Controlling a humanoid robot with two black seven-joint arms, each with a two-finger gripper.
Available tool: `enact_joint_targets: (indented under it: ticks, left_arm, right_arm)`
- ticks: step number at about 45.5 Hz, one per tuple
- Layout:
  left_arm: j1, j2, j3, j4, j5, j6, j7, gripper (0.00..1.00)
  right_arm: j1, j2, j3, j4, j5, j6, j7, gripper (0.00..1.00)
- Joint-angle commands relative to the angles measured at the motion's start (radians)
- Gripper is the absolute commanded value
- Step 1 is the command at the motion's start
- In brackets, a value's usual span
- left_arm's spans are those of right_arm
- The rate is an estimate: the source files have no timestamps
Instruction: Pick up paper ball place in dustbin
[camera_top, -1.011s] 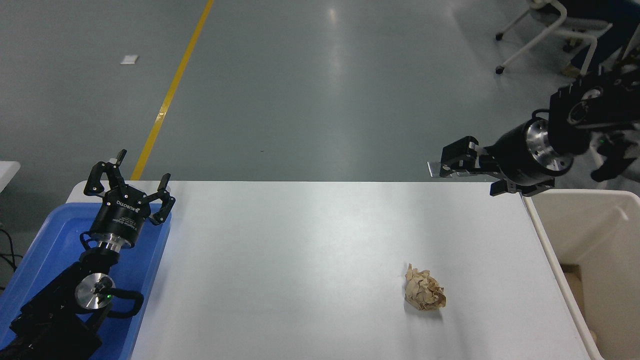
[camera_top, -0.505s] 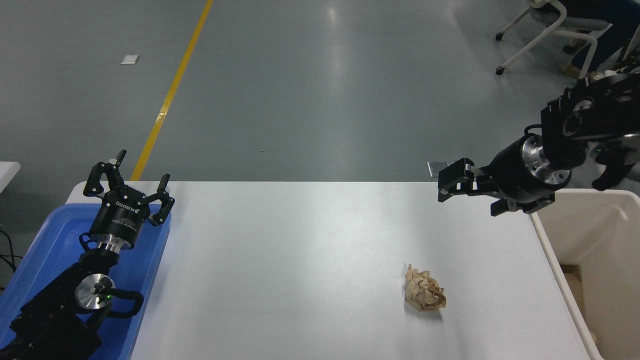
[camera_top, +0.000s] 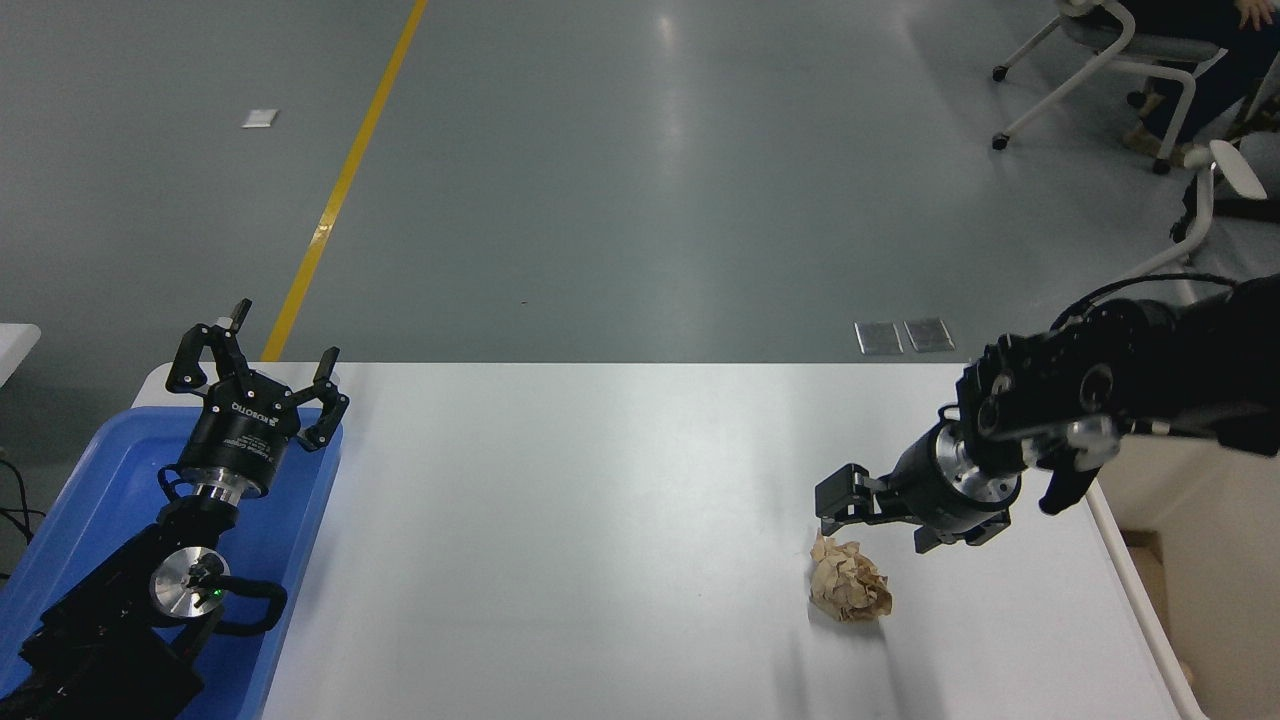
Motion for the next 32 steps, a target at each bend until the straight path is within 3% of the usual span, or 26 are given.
enact_joint_targets:
  ticks: [1, 20, 23, 25, 29, 32]
  left_arm:
    - [0.0, 0.001, 0.0, -0.001, 0.0, 0.0, 0.0, 0.98]
    - [0.0, 0.0, 0.0, 0.0, 0.0, 0.0, 0.0, 0.98]
    - [0.0, 0.0, 0.0, 0.0, 0.0, 0.0, 0.0, 0.98]
    - [0.0, 0.0, 0.002, 0.0, 0.0, 0.0, 0.0, 0.98]
    - [0.0, 0.001, 0.0, 0.0, 0.0, 0.0, 0.0, 0.98]
    - [0.0, 0.0, 0.0, 0.0, 0.0, 0.0, -0.001, 0.98]
  right_arm:
    - [-0.183, 0.02, 0.039, -0.179, -0.003, -0.022, 0.0, 1.0]
    - [-0.347, 0.057, 0.056, -0.302, -0.006, -0.038, 0.002, 1.0]
    - [-0.352, 0.058, 0.071, -0.302, -0.004, -0.062, 0.002, 0.96]
    - [-0.35, 0.058, 0.076, -0.3, -0.006, -0.077, 0.002, 0.9]
    - [-0.338, 0.06, 0.078, -0.293, -0.016, -0.087, 0.002, 0.55]
    - [-0.329, 0.067, 0.078, -0.285, -0.052, -0.087, 0.002, 0.36]
